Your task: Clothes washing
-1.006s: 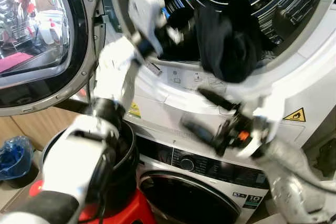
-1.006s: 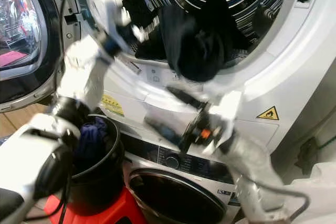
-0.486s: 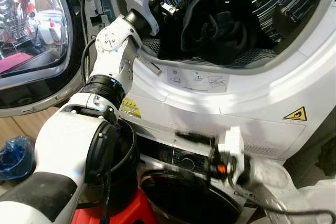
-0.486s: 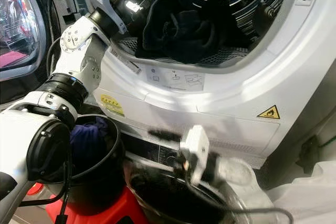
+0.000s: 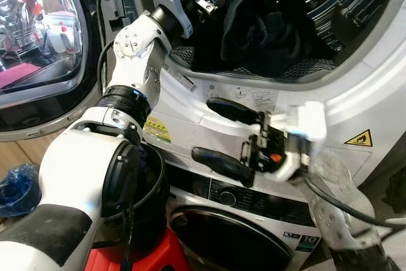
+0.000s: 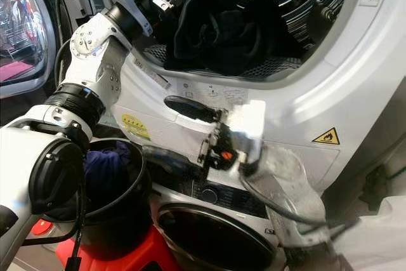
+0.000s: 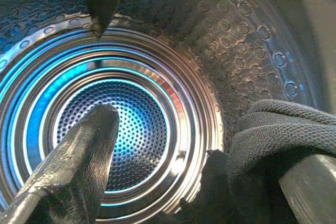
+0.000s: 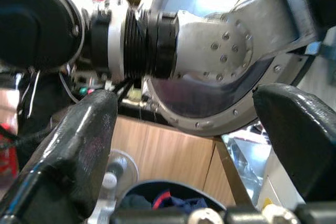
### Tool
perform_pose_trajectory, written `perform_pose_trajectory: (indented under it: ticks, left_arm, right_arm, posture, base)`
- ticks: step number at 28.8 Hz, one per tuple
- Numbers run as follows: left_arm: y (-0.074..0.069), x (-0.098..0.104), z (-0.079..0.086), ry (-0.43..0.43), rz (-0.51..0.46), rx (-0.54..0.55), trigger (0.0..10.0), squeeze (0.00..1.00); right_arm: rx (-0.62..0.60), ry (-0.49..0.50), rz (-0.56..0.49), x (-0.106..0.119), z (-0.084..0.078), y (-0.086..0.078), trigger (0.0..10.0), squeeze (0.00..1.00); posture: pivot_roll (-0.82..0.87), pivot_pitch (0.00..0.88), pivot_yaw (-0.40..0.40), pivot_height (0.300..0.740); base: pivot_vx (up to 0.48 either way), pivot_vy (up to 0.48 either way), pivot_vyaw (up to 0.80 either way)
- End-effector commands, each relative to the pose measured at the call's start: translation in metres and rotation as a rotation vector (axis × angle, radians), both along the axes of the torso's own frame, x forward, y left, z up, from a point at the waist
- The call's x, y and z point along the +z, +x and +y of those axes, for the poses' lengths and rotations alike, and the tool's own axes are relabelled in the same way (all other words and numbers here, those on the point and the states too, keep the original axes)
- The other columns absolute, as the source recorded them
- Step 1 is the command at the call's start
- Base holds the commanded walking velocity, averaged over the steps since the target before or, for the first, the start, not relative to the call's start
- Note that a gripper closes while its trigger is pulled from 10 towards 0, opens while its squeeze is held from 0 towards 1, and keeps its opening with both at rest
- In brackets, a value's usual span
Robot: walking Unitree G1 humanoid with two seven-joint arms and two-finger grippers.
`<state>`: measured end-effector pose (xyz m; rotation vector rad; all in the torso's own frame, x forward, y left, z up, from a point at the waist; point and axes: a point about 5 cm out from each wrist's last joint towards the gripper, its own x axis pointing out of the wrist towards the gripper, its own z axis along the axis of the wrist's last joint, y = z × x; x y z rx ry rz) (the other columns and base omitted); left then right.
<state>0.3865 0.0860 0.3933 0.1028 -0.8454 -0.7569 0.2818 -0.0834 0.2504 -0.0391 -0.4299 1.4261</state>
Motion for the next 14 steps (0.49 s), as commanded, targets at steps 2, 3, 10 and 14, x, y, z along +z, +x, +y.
perform_pose_trajectory:
  ticks: [2,3,10,14]
  left_arm:
    - [-0.009,0.021,-0.001,-0.005,-0.082,-0.051,10.0,0.00]
    - [-0.009,0.021,-0.001,-0.005,-0.082,-0.051,10.0,0.00]
    - [-0.016,0.024,-0.004,0.039,-0.137,-0.118,10.0,0.00]
    - [-0.017,0.024,0.003,0.013,-0.152,-0.101,10.0,0.00]
  right_arm:
    - [0.018,-0.053,-0.044,0.005,0.010,0.009,10.0,0.00]
    - [0.018,-0.053,-0.044,0.005,0.010,0.009,10.0,0.00]
    - [-0.241,0.008,-0.148,0.037,0.019,0.051,10.0,0.00]
    - [-0.381,0.009,-0.199,0.051,0.018,0.069,10.0,0.00]
  posture:
    - [-0.05,0.000,0.102,0.740]
    - [-0.05,0.000,0.102,0.740]
    - [-0.04,0.000,0.097,0.740]
    - [-0.04,0.000,0.097,0.740]
  base:
    - [0.000,0.000,0.00]
    - [0.000,0.000,0.00]
    - [0.000,0.000,0.00]
    - [0.000,0.000,0.00]
